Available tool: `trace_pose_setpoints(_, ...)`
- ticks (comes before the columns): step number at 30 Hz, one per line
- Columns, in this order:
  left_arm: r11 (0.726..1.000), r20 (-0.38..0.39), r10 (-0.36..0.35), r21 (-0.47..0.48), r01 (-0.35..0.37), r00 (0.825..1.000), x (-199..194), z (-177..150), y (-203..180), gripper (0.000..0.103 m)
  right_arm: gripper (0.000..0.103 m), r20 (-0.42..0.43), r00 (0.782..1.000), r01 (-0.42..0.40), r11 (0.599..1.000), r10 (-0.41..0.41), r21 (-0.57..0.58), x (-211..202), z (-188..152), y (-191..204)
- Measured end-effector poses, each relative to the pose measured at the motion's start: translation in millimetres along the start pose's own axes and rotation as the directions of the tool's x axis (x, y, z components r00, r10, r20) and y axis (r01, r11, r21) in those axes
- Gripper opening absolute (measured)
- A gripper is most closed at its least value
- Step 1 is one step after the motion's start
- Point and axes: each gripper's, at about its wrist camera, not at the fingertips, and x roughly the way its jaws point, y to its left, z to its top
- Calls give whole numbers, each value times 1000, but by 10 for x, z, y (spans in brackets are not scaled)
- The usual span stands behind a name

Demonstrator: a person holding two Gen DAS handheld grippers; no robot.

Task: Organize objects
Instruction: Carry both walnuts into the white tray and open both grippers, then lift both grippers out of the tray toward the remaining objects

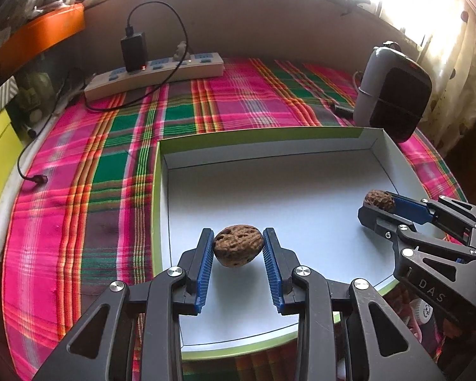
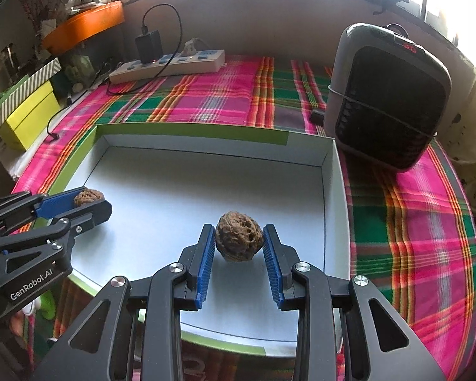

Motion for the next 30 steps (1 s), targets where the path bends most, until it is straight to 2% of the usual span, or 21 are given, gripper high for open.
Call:
trace_pose_setpoints(19,1000,-1,10,8,-10,1000,12,-25,-5,30,33,-4,1000,12,1000,-12,-2,23,-3,30)
trace_pose_setpoints(23,1000,-3,1,2,-1,1000,0,-28,-5,32,40,-1,1000,13,1000,-13,11,18,-11,22)
trace_pose_setpoints(30,1000,2,-4,-9,4,1000,-64,-53,-6,35,45,11,1000,14,1000,-14,14,-40,-34,35)
